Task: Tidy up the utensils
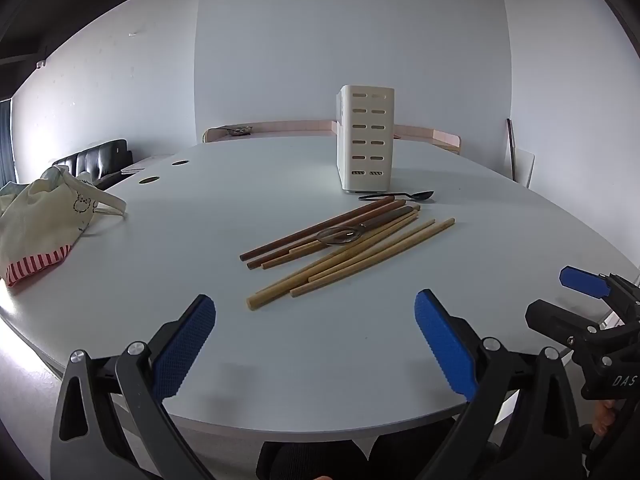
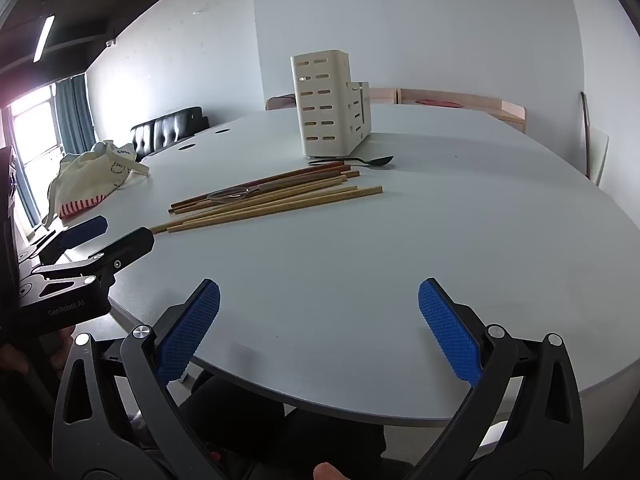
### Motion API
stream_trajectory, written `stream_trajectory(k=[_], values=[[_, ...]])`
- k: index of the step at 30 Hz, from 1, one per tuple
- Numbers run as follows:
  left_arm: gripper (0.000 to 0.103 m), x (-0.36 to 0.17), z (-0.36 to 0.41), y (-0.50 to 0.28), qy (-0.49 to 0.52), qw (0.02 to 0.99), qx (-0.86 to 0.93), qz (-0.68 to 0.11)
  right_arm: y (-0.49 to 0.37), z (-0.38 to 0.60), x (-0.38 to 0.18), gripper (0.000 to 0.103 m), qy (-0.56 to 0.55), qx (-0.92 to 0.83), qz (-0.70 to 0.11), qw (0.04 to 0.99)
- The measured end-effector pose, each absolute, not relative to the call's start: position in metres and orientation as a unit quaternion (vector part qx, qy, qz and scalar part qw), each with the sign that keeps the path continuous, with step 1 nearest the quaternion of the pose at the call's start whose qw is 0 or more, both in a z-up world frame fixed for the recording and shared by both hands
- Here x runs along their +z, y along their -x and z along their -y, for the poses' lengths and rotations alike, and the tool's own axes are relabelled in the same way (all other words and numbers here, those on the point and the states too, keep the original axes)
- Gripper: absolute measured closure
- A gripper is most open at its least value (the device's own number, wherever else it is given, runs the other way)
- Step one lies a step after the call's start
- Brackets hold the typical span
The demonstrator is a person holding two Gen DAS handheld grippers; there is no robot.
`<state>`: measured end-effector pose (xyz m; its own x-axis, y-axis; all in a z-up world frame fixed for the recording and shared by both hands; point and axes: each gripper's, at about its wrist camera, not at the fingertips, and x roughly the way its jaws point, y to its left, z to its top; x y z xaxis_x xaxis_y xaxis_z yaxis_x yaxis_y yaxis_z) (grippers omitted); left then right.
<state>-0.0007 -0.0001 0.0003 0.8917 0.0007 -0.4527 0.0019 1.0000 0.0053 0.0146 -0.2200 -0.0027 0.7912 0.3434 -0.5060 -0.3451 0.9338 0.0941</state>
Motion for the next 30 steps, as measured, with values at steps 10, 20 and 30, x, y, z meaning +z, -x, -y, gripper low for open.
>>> stream_trajectory(k=[10, 20, 30], values=[[0.005, 0.0003, 0.0, 0.0005, -0.003, 0.971, -0.002, -0.238, -0.0149, 0.2207, -0.0022, 0.008, -0.001, 0.183, -0.267, 0.946], [0.005, -0.0006, 0.0003, 0.0046, -0.003, 0.971, -0.001, -0.239, -0.016, 0.2206, -0.0016, 0.008, -0.001, 0.182, -0.266, 0.946], [0.005, -0.0007, 0.0019, 0.0011, -0.006, 0.971, -0.003, -0.238, -0.0181, 0.2198, -0.0029, 0.008, 0.0, 0.182, -0.266, 0.947]])
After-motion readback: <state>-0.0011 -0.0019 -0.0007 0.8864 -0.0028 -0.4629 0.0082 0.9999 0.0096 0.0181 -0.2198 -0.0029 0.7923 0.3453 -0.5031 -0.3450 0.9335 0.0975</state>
